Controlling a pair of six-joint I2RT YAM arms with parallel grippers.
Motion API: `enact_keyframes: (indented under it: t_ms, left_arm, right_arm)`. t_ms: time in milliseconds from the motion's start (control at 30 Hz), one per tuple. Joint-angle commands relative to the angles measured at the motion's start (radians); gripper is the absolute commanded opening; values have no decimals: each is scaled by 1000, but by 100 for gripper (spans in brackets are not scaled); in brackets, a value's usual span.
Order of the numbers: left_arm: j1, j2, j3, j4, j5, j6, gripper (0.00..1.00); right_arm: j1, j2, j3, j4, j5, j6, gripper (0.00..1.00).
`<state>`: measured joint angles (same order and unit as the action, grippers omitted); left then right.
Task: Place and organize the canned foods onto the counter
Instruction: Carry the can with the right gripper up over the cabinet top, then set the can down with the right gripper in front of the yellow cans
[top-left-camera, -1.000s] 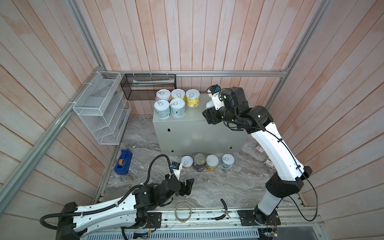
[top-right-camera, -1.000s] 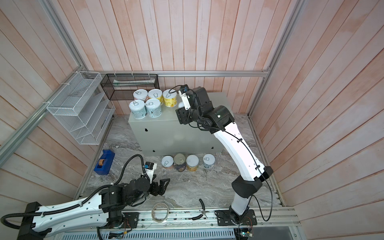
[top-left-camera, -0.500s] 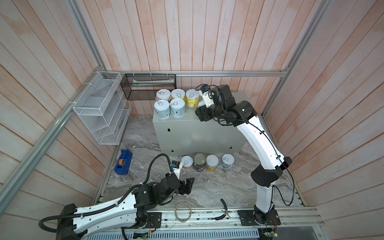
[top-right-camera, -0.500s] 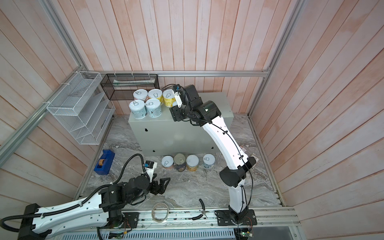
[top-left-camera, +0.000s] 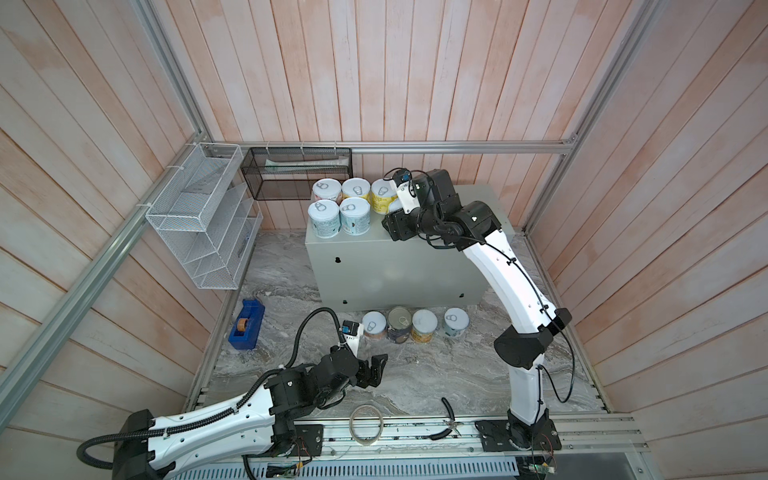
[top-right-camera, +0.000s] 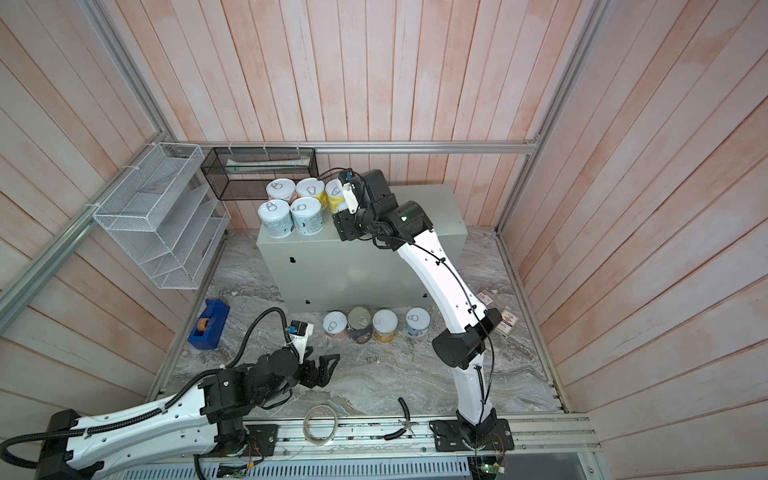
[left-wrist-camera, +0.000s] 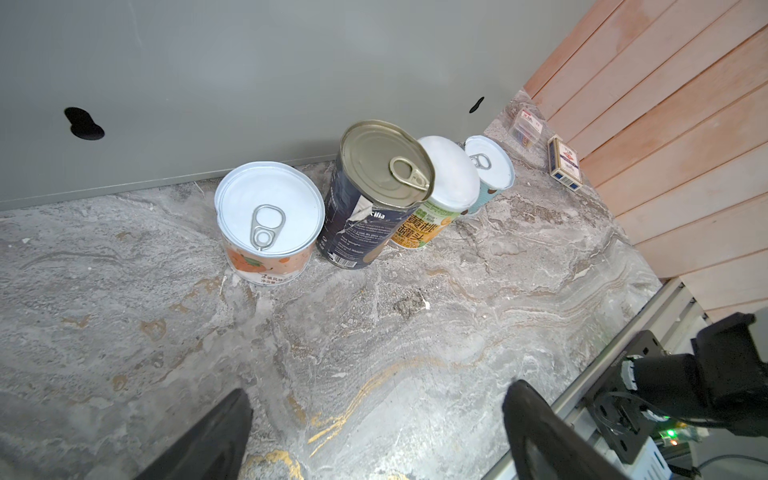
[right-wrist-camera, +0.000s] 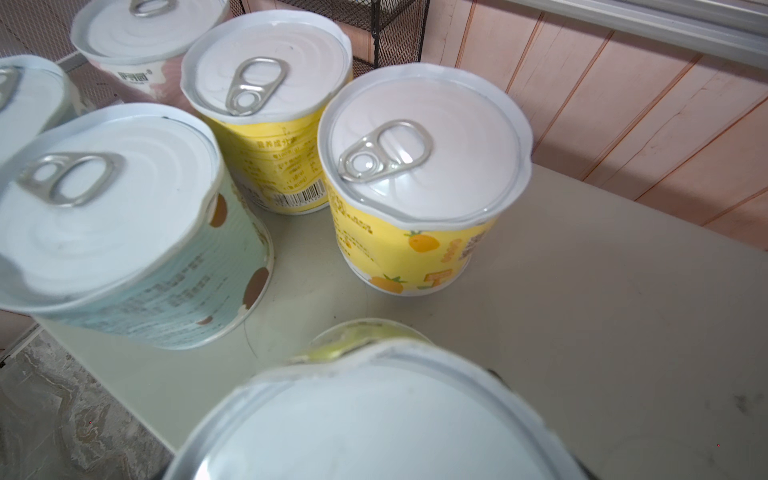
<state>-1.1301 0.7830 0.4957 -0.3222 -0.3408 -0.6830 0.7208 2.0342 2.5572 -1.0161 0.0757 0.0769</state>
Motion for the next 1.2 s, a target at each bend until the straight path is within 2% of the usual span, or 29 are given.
enact_keyframes:
  t_ms: [0, 33, 133, 200, 267, 433, 633, 867, 933, 1033, 1100, 1167]
  left_arm:
    - [12, -16, -17, -14, 5, 11, 96]
    - [13, -19, -19, -15, 5, 10, 96]
    - [15, -32, -26, -16, 4, 4, 96]
    - [15, -39, -26, -19, 3, -2, 96]
    - [15, -42, -30, -23, -2, -4, 96]
    - [16, -45, -25, -35, -7, -2, 96]
    - [25, -27, -10, -30, 0, 18, 96]
    - [26, -6, -9, 7, 2, 14, 96]
    - [27, -4, -17, 19, 4, 7, 96]
    - [27, -10, -25, 17, 6, 0, 96]
    - [27, -17, -29, 12, 9, -3, 96]
    - [27, -24, -37, 10, 10, -5, 96]
  right_arm:
    - [-4, 13, 30, 52, -1, 8, 23]
    - [-4, 16, 28, 53, -1, 8, 32]
    - [-4, 20, 23, 60, 7, 11, 67]
    - [-4, 20, 23, 65, 0, 10, 80]
    - [-4, 17, 21, 78, -1, 11, 85]
    - [-4, 11, 23, 106, -12, 2, 90]
    - [-6, -52, 24, 149, -15, -15, 90]
    - [-8, -225, -180, 294, -65, -13, 90]
    - [-14, -280, -260, 334, -70, -12, 87]
    - [-45, -361, -388, 393, -97, 4, 76]
    - [-79, -414, -482, 440, -159, 17, 69]
    - [-130, -477, -595, 511, -236, 44, 66]
